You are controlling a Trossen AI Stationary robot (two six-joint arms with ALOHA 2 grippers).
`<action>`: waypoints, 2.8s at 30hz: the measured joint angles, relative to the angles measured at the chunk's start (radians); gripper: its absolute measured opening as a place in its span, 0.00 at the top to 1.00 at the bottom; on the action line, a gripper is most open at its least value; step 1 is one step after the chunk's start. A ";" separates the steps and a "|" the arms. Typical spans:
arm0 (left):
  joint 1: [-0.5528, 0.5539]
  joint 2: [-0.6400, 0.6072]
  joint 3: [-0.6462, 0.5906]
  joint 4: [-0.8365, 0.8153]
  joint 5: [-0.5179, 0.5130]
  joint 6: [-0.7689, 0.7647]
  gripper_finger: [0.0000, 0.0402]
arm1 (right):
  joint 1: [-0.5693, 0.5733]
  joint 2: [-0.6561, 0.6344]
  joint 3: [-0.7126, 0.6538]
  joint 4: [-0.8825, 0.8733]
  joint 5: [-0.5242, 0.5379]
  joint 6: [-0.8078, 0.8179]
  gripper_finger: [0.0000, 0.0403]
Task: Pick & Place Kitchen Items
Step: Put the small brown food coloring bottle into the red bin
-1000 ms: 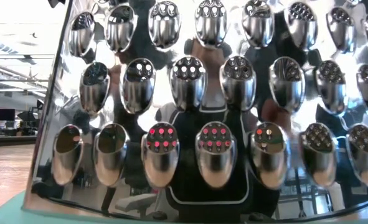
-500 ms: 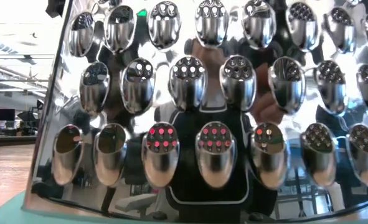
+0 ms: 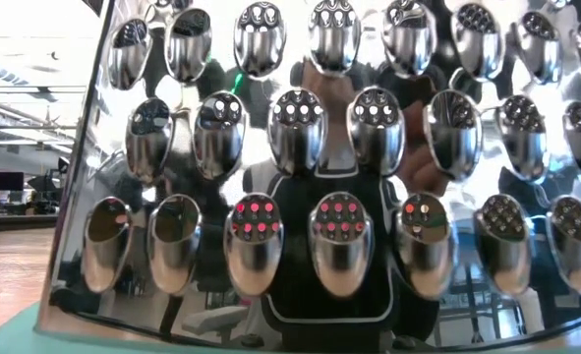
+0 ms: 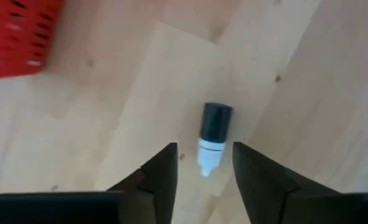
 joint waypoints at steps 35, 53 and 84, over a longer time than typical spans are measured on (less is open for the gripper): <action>-0.006 0.048 -0.128 0.248 0.069 -0.055 0.94 | 0.000 0.000 0.000 -0.025 -0.002 0.033 0.46; 0.144 -0.251 -0.129 0.283 -0.171 0.034 0.94 | -0.002 0.000 0.000 -0.024 -0.001 0.034 0.48; 0.492 -0.025 -0.128 0.674 0.065 0.087 0.91 | -0.002 0.000 0.000 -0.024 0.000 0.035 0.48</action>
